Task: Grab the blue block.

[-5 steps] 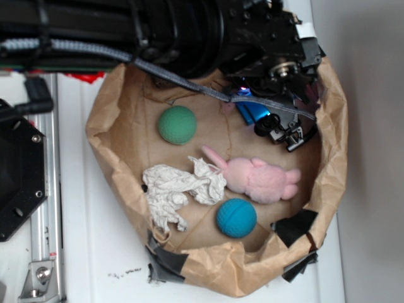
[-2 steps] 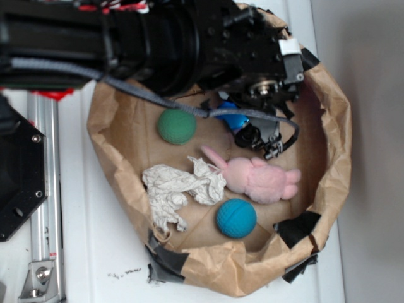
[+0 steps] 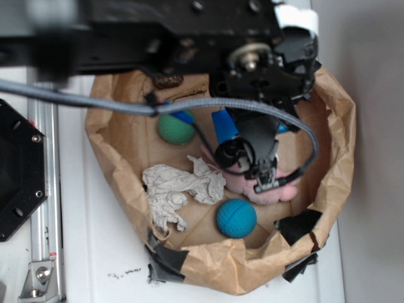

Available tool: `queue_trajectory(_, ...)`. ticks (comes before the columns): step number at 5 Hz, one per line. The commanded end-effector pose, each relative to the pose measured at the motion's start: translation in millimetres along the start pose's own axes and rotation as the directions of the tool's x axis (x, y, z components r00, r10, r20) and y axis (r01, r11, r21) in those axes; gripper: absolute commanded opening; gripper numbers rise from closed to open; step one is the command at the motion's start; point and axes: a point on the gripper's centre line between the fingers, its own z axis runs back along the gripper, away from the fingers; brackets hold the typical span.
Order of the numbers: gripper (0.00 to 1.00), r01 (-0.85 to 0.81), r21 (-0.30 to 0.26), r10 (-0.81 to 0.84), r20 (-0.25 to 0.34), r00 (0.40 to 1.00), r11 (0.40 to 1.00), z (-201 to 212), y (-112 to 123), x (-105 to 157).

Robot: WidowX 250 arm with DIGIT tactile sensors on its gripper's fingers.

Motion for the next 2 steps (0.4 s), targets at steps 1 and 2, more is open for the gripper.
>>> queue_trajectory(1,0.00,0.075,0.021,-0.075,0.035,0.997,0.997,37.5,-2.7,6.0)
queue_trajectory(2,0.00,0.066,0.058,-0.067,0.007,0.998,0.996,35.4,-0.3,4.8)
